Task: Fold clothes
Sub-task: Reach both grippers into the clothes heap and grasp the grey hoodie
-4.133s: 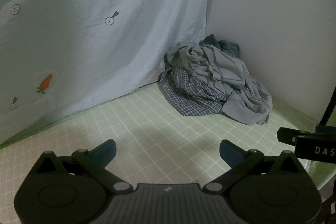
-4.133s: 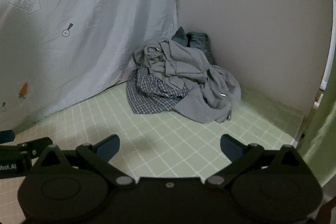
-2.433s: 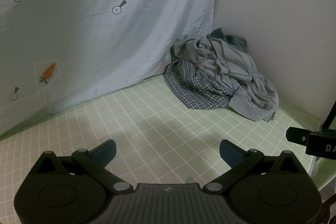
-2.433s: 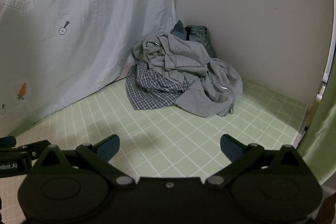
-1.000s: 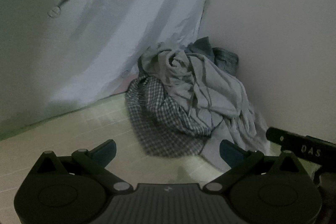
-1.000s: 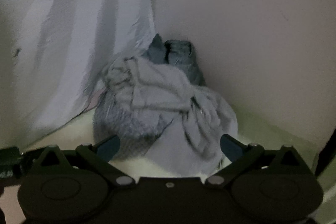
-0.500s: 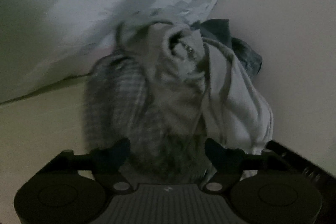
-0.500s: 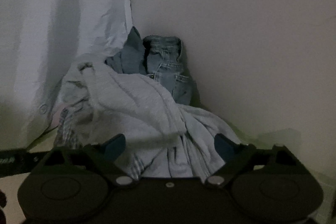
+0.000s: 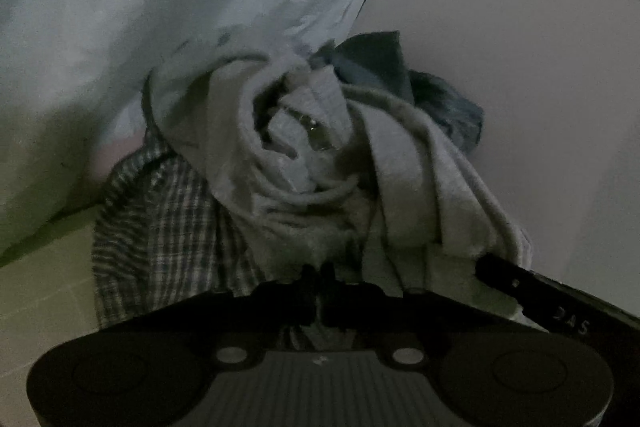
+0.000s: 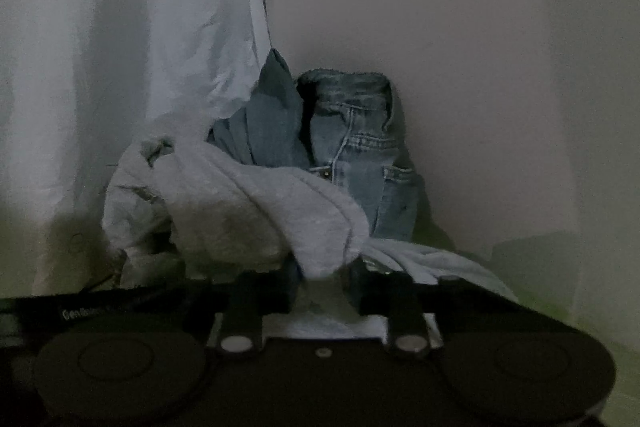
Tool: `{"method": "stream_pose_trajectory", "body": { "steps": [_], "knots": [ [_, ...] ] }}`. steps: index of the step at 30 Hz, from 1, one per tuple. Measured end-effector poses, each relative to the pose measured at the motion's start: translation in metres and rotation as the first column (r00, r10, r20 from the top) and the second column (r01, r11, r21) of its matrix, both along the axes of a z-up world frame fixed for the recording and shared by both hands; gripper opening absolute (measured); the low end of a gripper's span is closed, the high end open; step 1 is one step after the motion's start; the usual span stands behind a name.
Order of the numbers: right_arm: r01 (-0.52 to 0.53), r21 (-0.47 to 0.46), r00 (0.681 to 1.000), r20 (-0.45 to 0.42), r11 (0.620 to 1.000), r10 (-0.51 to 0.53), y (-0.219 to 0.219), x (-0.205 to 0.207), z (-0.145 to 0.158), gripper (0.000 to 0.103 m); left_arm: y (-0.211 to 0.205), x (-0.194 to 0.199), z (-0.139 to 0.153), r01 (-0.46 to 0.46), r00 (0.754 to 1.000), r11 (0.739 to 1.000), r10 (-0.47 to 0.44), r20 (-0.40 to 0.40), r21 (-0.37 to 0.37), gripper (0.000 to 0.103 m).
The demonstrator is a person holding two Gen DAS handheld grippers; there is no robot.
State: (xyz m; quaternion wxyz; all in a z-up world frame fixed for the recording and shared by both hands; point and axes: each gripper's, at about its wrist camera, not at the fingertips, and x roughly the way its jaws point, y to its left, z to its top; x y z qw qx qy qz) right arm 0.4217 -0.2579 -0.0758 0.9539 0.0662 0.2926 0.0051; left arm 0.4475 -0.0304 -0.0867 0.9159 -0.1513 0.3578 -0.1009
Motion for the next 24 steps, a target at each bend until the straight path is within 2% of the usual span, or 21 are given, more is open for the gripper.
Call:
{"method": "stream_pose_trajectory", "body": {
  "steps": [4, 12, 16, 20, 24],
  "knots": [
    [-0.003, 0.032, 1.000, 0.014, 0.999, 0.002, -0.005, -0.029, 0.011, 0.019, -0.004, -0.029, 0.018, -0.013, 1.000, 1.000, 0.013, 0.014, 0.004, 0.001],
    [-0.075, 0.113, 0.996, 0.065, 0.991, 0.068, -0.010, -0.113, 0.043, 0.015, -0.004, -0.136, 0.046, -0.084, 0.996, 0.995, 0.081, 0.046, 0.062, 0.000],
    [-0.133, 0.141, 0.990, 0.072, 0.981, 0.124, 0.000, -0.158, 0.052, 0.014, 0.005, -0.202, 0.049, -0.163, 0.987, 0.986, 0.162, 0.023, 0.039, 0.000],
    [-0.181, 0.174, 0.983, 0.068, 0.968, 0.172, 0.019, -0.210, 0.052, 0.014, 0.020, -0.264, 0.043, -0.196, 0.980, 0.979, 0.197, -0.017, 0.058, 0.000],
    [-0.204, 0.213, 0.979, 0.045, 0.955, 0.199, 0.038, -0.257, 0.047, 0.013, 0.039, -0.314, 0.034, -0.234, 0.969, 0.972, 0.236, -0.078, 0.037, 0.000]
  ]
}}
